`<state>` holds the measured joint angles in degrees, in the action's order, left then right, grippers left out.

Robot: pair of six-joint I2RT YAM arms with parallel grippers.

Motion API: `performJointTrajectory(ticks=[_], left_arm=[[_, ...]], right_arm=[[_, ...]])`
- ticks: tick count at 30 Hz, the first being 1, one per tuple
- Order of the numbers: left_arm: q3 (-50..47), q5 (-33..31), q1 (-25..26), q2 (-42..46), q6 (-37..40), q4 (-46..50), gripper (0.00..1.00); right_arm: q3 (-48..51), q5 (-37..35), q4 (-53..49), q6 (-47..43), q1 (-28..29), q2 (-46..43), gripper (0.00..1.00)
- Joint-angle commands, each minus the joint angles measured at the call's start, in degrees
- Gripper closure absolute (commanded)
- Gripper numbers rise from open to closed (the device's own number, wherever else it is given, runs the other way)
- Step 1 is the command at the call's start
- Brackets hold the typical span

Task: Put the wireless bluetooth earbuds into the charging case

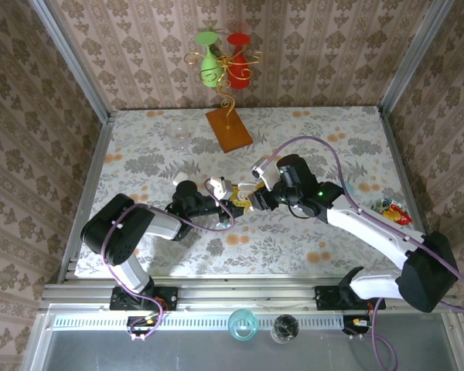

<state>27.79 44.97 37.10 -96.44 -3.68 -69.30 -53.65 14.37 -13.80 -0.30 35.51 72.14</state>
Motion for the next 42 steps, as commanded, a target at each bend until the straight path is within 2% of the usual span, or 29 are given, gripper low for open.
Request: performJointTrajectory(ticks=[1, 5, 9, 14, 20, 31, 34, 38, 40, 42], left_arm=[[0.0, -0.1, 0.0, 0.1, 0.0, -2.6, 0.59], [-0.3, 0.5, 0.1, 0.1, 1.8, -2.5, 0.59], [-0.3, 2.0, 0.5, 0.2, 3.6, -3.0, 0.58], [-0.3, 2.1, 1.0, 0.7, 4.0, -3.3, 0.58], [-1.2, 0.0, 1.1, 1.6, 3.4, -3.7, 0.57], [-0.3, -2.1, 0.6, 2.2, 2.3, -3.7, 0.58], [0.4, -2.7, 0.5, 2.5, 2.0, -3.9, 0.58], [1.5, -3.4, 0.4, 3.2, 1.5, -4.1, 0.57], [2.0, -3.5, 0.4, 3.6, 1.5, -4.1, 0.57], [2.4, -3.7, 0.4, 3.7, 1.9, -4.1, 0.57]], right_arm=[[1.9, 3.4, 4.8, 5.3, -2.0, -3.7, 0.53], [1.1, 4.5, 7.0, 13.9, -4.5, -3.2, 0.47], [-3.5, 2.3, 2.6, 17.1, -5.9, 0.3, 0.43], [-8.5, 3.2, -2.4, 13.1, -6.7, 5.6, 0.40], [-10.0, 4.7, -4.6, 6.4, -6.9, 10.4, 0.36], [-7.1, 7.0, -5.4, 3.6, -6.8, 5.7, 0.31], [-7.2, 7.5, -5.6, 9.0, -7.5, 4.1, 0.31], [-4.8, 15.9, 0.7, 22.0, -10.8, 1.9, 0.31], [-3.0, 19.1, 3.8, 25.7, -11.8, 1.0, 0.30], [-2.7, 18.5, 3.6, 26.6, -12.1, 0.5, 0.30]])
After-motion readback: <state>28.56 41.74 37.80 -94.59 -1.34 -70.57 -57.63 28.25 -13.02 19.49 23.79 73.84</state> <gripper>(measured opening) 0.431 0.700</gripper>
